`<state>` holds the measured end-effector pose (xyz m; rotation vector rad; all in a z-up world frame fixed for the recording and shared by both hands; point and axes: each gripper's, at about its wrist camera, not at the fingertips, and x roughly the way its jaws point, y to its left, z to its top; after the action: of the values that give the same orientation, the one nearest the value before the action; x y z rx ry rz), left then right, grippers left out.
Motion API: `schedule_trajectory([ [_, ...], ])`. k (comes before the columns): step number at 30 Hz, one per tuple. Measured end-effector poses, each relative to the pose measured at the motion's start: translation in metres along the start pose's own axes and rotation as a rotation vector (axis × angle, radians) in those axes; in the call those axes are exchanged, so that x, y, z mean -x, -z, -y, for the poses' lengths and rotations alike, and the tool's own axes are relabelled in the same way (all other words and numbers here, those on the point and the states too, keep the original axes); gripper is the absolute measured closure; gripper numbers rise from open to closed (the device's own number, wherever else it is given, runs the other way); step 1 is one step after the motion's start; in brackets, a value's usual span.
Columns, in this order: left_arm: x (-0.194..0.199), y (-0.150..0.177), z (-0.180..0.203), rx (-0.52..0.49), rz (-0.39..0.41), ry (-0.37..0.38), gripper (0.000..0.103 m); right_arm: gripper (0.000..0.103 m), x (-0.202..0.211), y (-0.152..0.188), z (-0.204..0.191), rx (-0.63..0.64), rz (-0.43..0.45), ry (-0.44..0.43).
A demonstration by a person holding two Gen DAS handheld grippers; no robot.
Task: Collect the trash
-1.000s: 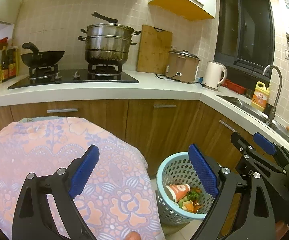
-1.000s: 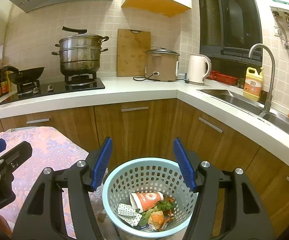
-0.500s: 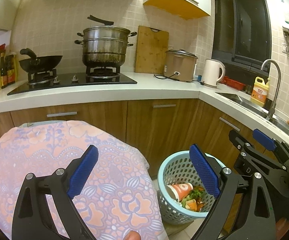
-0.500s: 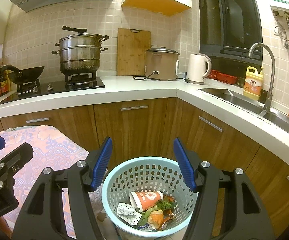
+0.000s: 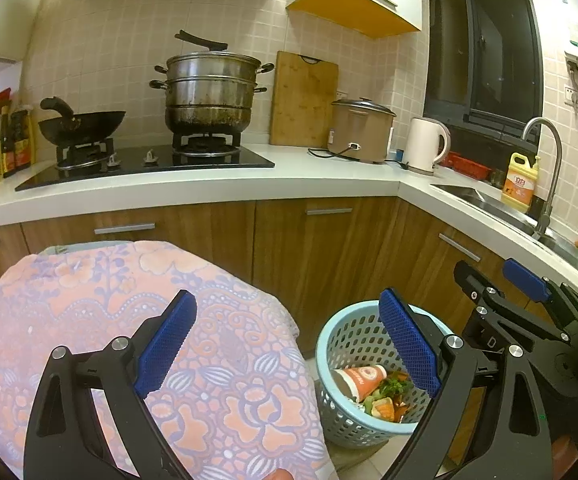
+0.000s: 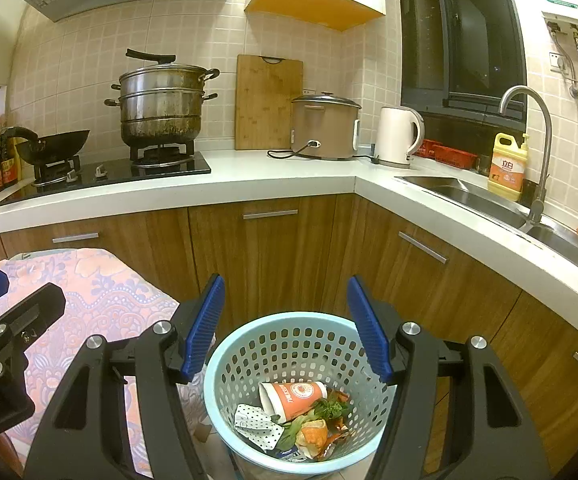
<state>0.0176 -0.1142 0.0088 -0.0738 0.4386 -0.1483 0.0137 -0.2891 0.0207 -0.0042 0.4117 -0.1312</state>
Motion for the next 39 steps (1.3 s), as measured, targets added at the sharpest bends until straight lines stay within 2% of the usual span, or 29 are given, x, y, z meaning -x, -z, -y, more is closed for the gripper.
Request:
schedule_trajectory([
  [10, -0.0004, 0.0005, 0.0010, 0.010, -0.008, -0.018, 0.013, 0.043, -0.0001, 0.0004, -0.0008, 0.004, 0.003, -0.002],
  [31, 0.0021, -0.0024, 0.0038, -0.001, -0.012, 0.001, 0.013, 0.043, 0.0021, -0.0037, -0.0040, 0.011, 0.012, -0.014],
  [35, 0.0014, -0.0030, 0.0011, 0.002, -0.018, -0.008, 0.008, 0.043, 0.0026, -0.0055, -0.0048, 0.012, 0.017, -0.018],
  [39, 0.0019, -0.0043, 0.0018, -0.010, -0.019, -0.013, 0.007, 0.043, 0.0023, -0.0057, -0.0069, 0.016, 0.019, -0.021],
])
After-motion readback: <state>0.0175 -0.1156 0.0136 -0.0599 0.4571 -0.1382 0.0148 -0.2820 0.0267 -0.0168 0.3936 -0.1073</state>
